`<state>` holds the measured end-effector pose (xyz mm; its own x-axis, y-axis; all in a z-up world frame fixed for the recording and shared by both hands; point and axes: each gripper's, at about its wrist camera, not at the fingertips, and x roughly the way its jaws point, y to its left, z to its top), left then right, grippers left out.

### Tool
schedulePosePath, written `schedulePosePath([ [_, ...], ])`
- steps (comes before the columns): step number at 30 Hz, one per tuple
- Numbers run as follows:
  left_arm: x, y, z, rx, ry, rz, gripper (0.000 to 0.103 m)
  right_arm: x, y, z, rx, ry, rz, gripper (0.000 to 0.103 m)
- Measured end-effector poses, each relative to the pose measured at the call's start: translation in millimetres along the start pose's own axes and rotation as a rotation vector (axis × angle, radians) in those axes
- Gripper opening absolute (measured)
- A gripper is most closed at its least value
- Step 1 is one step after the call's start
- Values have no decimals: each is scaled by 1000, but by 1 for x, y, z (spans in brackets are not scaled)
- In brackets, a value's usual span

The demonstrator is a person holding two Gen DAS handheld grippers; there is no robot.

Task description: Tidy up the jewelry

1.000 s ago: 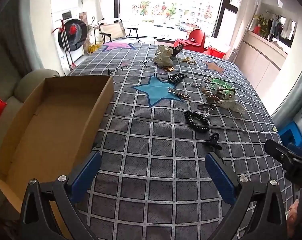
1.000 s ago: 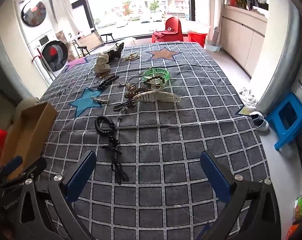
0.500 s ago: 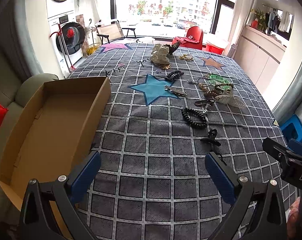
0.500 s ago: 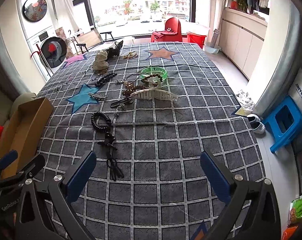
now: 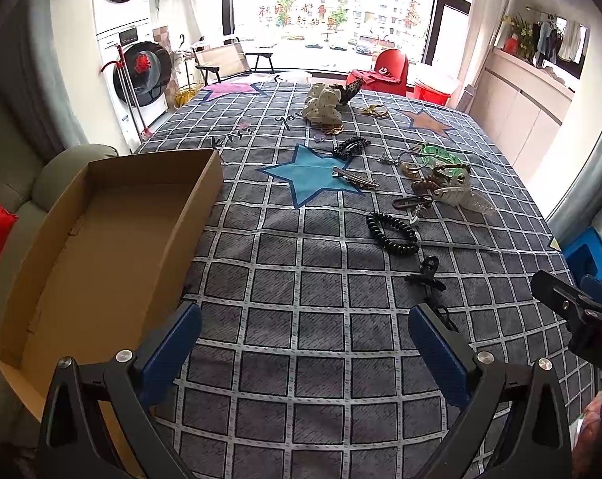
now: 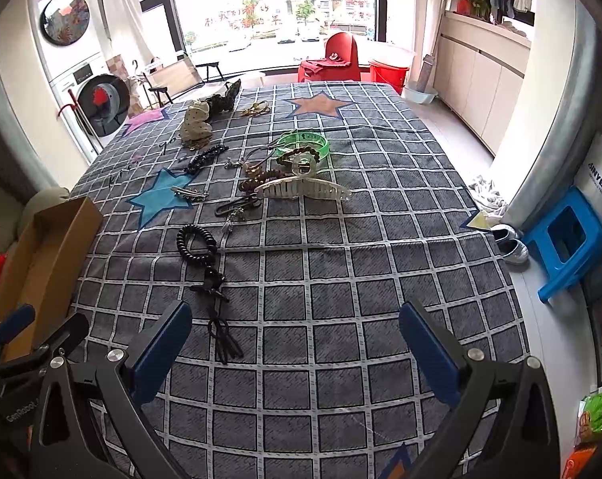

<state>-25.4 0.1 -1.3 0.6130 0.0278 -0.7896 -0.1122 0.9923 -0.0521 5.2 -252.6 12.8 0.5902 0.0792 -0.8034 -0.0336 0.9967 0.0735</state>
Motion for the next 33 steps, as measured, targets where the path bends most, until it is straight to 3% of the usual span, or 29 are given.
schedulePosePath([
  [33,0,0,1,9,1,23,103,1,-2,1,3,1,2,103],
])
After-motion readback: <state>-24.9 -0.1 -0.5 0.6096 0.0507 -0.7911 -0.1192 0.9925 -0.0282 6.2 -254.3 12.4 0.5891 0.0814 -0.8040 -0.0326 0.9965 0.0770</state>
